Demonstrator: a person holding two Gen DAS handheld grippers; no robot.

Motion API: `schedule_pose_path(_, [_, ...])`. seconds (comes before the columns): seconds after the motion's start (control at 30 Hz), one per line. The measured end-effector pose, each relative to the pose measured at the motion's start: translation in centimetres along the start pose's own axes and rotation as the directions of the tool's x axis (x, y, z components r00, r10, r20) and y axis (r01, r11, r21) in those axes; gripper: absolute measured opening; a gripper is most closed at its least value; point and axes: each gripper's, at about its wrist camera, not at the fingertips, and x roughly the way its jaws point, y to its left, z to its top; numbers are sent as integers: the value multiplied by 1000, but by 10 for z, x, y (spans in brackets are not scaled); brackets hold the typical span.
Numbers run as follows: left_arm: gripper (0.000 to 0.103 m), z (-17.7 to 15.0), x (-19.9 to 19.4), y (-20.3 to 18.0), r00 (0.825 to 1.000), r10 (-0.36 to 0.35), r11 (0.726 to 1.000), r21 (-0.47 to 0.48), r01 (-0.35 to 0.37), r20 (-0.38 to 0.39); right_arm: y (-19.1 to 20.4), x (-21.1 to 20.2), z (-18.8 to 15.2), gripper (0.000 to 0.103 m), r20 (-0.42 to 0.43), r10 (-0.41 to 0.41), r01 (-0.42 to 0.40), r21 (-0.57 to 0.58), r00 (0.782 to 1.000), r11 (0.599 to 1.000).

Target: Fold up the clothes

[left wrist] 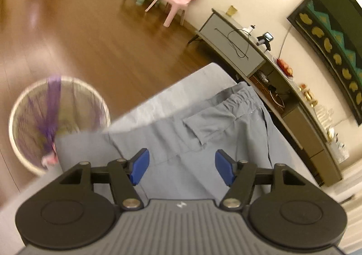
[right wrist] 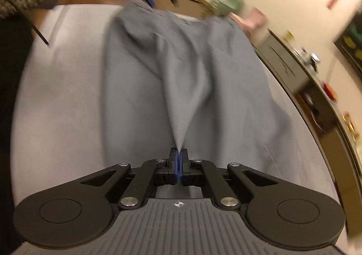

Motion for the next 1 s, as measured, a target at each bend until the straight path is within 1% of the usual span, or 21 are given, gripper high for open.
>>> schedule_pose_path(0.03, [67,0,3,-2,1000,-5,1000,14,6,-19,-6,-2,-1,0,18,8,-9,52,1000,999])
schedule_pose_path(0.1, [67,-1,9,-8,998,-3,999,46,6,-57,-17,-9,5,8,72,24,-35,146,997,989])
schedule_pose_path(0.13, [67,-2,10,-10,998,26,998,54,-23,-50,-23,-13,9,20,99,28,-46,183,995,982])
schedule_pose_path(0.17, [67,-1,7,-8,998,54,998,38,-53,-28,-31,-15,23,34,139,36,-66,216,990,974])
schedule_pose_path(0.2, [67,3,1,-2,998,66,998,-3,-66,-2,-39,-16,36,45,179,41,-82,224,983,971])
schedule_pose_path(0.23, [67,7,-5,6,998,65,996,-62,-63,23,-46,-17,50,50,219,46,-98,231,975,968])
schedule_pose_path(0.27, [67,10,-12,15,998,55,992,-114,-50,42,-53,-13,68,59,254,63,-120,216,965,969])
schedule_pose_path(0.3, [67,11,-17,24,997,47,988,-152,-38,54,-55,1,87,66,253,94,-144,188,963,972])
schedule_pose_path(0.33, [67,12,-19,31,998,37,983,-181,-27,56,-57,16,106,69,251,124,-168,159,960,973])
schedule_pose_path(0.43, [67,10,-18,43,1000,-13,978,-209,16,19,-45,82,151,70,137,180,-187,39,974,982])
schedule_pose_path(0.47, [67,9,-16,45,999,-35,978,-204,35,5,-45,108,160,70,85,184,-187,29,979,982])
schedule_pose_path(0.53, [68,6,-14,45,997,-81,980,-186,76,-21,-46,160,179,65,-20,190,-189,10,982,982])
schedule_pose_path(0.57, [68,3,-13,43,994,-104,980,-172,97,-33,-53,180,180,49,-67,221,-219,44,973,975])
schedule_pose_path(0.6, [70,1,-12,40,990,-134,981,-149,125,-51,-56,183,183,20,-65,242,-238,61,968,969])
schedule_pose_path(0.67, [72,-7,-9,27,982,-168,982,-96,160,-89,-63,187,188,0,-58,280,-274,96,958,957])
schedule_pose_path(0.7, [74,-11,-9,20,978,-179,983,-71,172,-105,-60,168,193,0,4,257,-256,75,966,964])
schedule_pose_path(0.77, [79,-17,-11,7,973,-198,980,-45,193,-120,-50,128,199,0,117,214,-218,23,970,976])
schedule_pose_path(0.83, [85,-21,-12,-4,960,-245,969,-49,241,-134,-29,103,200,0,172,163,-156,-49,971,986])
schedule_pose_path(0.93, [89,-29,-6,-22,946,-280,960,-38,278,-161,1,95,195,0,188,133,-110,-127,973,986])
schedule_pose_path(0.97, [89,-31,-2,-25,951,-262,965,-23,262,-164,11,95,191,0,186,133,-106,-152,973,983])
schedule_pose_path(1.0, [80,-34,3,-28,956,-242,970,-8,244,-166,14,92,189,0,184,138,-107,-170,973,980])
